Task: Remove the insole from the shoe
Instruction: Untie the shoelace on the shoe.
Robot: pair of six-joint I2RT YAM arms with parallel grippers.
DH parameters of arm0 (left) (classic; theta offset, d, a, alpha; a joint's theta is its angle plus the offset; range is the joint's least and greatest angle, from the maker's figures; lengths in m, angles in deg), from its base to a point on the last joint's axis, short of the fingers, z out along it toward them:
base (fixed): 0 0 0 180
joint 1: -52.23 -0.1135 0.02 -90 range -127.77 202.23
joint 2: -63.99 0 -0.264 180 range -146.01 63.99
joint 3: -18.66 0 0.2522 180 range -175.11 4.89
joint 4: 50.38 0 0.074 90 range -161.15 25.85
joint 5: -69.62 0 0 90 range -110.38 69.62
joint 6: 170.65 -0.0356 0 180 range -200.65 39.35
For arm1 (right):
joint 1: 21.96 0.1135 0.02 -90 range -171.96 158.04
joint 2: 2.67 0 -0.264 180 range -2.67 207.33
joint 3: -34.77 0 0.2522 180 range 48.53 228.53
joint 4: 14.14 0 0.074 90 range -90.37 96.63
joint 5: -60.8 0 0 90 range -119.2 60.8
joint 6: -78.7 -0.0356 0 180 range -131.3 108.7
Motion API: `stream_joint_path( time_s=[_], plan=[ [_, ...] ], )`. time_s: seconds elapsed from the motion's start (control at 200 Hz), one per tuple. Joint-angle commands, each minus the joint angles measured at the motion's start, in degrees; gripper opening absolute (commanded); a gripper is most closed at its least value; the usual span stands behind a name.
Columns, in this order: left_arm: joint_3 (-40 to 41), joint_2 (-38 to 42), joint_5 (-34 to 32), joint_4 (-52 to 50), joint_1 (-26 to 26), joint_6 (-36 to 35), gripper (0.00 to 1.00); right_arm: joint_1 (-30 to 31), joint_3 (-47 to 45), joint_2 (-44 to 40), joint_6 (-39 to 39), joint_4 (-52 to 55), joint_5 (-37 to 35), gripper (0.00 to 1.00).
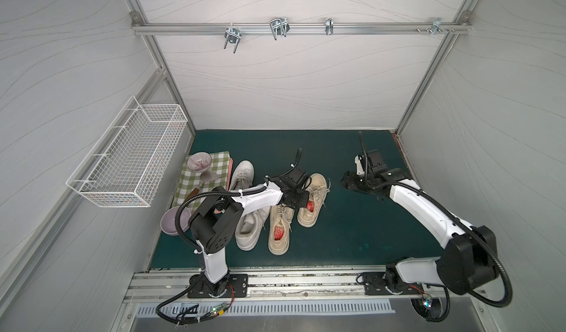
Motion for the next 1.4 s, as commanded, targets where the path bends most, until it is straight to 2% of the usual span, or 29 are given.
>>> stream_joint_path(
  time_s=[0.0, 0.24, 0.41, 1.045, 1.395],
  plan=[
    [-1.2, 2.3, 1.2, 2.1, 0.2, -0.5, 0.0, 2.8, -3.2, -2.2, 3.1, -0.1, 2.9, 0.65],
    [-0.9, 2.2, 1.3, 1.7, 0.3, -0.4, 0.0, 7.5, -8.3, 2.2, 2.3, -9.3, 11.3, 0.53],
    [-1.1, 2.0, 1.3, 1.4, 0.7, -0.3, 0.0, 8.2, -7.9, 6.1, 2.3, -12.7, 12.6, 0.46],
    [-0.8, 2.0, 1.1, 1.4, 1.5, -0.3, 0.0, 10.2, -3.3, 17.1, 1.3, -15.7, 9.7, 0.2],
    [-0.5, 3.2, -3.5, 0.1, 1.4, 0.7, 0.0, 10.5, -4.3, 15.3, 0.8, -13.2, 4.5, 0.03]
  ],
)
